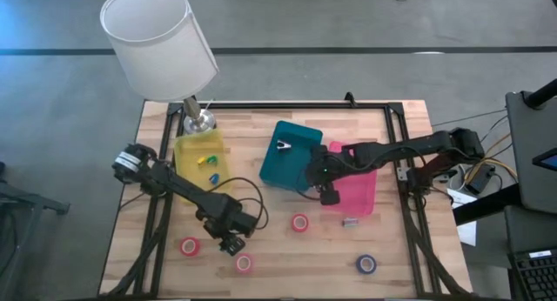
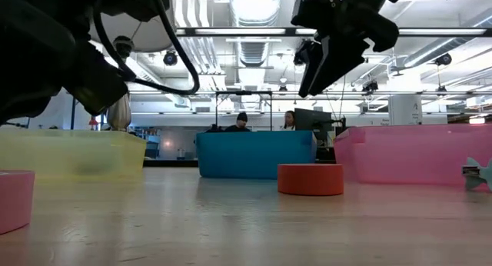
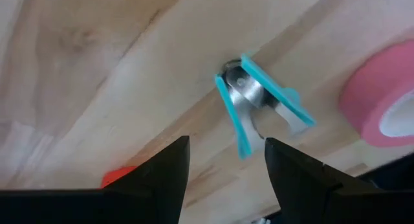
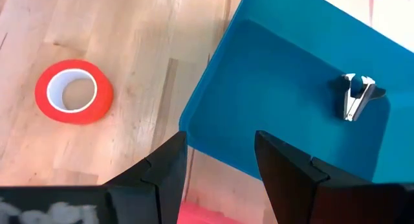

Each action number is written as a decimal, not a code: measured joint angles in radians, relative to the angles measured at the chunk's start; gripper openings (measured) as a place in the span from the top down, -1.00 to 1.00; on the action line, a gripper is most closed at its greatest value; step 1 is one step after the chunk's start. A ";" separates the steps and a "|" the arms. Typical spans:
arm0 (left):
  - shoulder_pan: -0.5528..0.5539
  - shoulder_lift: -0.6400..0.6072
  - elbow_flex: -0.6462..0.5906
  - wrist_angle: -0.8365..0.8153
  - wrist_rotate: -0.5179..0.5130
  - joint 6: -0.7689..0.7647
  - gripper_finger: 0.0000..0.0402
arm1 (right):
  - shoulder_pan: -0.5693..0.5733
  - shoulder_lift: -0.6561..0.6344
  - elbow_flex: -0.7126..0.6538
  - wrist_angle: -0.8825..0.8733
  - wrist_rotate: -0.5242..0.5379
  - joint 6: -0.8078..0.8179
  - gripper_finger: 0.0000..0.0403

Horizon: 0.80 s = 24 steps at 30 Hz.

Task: Pick and place Stapler, Stapler remover, tape
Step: Put the left blue staple remover into the blue bin

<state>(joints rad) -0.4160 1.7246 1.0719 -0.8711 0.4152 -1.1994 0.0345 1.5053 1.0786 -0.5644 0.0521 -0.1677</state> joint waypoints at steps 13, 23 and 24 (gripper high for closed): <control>0.002 0.011 -0.085 0.157 0.038 0.009 -0.02 | 0.000 0.001 0.000 -0.004 0.000 0.055 0.13; 0.020 0.012 -0.094 0.168 -0.022 0.071 -0.02 | 0.000 0.001 0.000 -0.004 0.000 0.052 0.13; 0.027 0.010 -0.094 0.164 -0.043 0.081 -0.02 | 0.000 0.001 0.000 -0.003 0.000 0.052 0.13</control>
<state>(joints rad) -0.3892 1.7343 0.9779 -0.7075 0.3720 -1.1180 0.0345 1.5065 1.0786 -0.5678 0.0521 -0.1155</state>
